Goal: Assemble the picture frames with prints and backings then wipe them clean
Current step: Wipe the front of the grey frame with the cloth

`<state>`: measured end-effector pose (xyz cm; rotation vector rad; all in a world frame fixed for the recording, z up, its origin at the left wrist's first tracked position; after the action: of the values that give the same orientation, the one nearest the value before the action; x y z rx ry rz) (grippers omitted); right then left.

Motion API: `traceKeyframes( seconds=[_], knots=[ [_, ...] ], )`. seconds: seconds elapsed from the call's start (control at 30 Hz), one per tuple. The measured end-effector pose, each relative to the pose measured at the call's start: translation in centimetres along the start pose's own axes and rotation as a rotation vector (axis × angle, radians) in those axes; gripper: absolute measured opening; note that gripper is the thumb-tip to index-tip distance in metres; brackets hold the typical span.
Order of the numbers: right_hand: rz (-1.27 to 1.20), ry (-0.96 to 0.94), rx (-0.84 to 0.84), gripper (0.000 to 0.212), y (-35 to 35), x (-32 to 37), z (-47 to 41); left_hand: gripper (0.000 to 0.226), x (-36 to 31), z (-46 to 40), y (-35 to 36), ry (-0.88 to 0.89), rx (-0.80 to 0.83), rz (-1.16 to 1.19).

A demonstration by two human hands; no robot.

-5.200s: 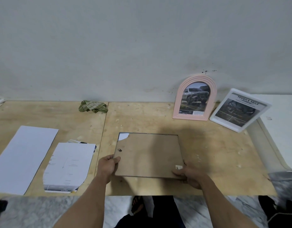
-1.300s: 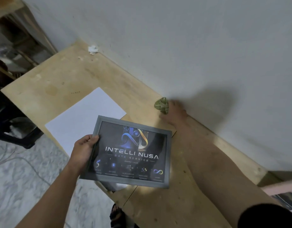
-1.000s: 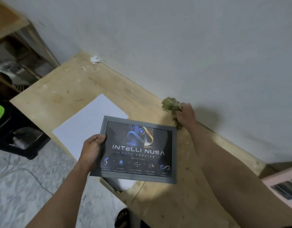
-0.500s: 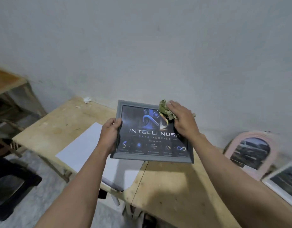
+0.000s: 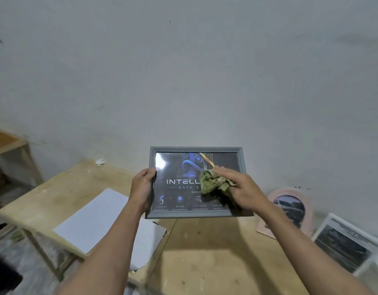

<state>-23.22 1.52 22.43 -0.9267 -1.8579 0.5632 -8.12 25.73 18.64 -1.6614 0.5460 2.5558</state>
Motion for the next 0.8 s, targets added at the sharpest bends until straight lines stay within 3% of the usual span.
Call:
traceKeyframes(
  seconds=[0.07,0.13,0.27,0.37,0.47,0.57,0.63,0.7,0.8],
  knots=[
    [0.083,-0.034,-0.201,0.082,-3.9,0.0,-2.1,0.019,-0.1,1.0,2.2,0.017,0.039,0.025],
    [0.192,-0.073,-0.260,0.085,-6.3,0.3,-4.1,0.019,-0.2,1.8,4.2,0.049,0.080,0.033],
    [0.382,-0.252,-0.090,0.080,-4.0,0.8,-4.2,0.019,-0.4,3.2,7.2,0.099,0.097,0.076],
    [0.330,-0.349,0.019,0.084,-0.2,0.1,-0.7,0.019,-0.7,3.2,7.6,0.134,0.059,0.110],
    [0.241,-0.338,0.120,0.090,1.7,-0.5,3.0,0.020,-0.9,3.2,7.4,0.141,0.003,0.104],
    [0.067,-0.212,0.183,0.089,1.1,-0.6,4.9,0.020,-0.7,2.9,7.2,0.144,0.003,0.068],
    [-0.063,-0.134,0.075,0.079,-1.8,0.0,4.3,0.018,-0.6,2.7,7.5,0.136,0.014,0.047],
    [-0.066,-0.134,-0.171,0.076,-5.8,0.4,2.6,0.017,-0.7,2.7,7.7,0.127,0.013,0.049],
    [0.257,-0.127,-0.467,0.073,-12.5,-0.2,-0.5,0.017,-1.0,2.4,8.0,0.139,0.037,0.052]
  ],
)
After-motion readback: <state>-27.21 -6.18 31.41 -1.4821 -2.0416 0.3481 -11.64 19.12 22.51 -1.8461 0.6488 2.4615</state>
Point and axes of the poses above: each hand's wrist, its own z-axis away from the middle knuckle, its own y-axis out of the palm, x = y × z, the point moved 3 cm from there along -z, towards the middle knuckle, and after that the axes turned 12 degrees about -y, right-handed, at the moved point
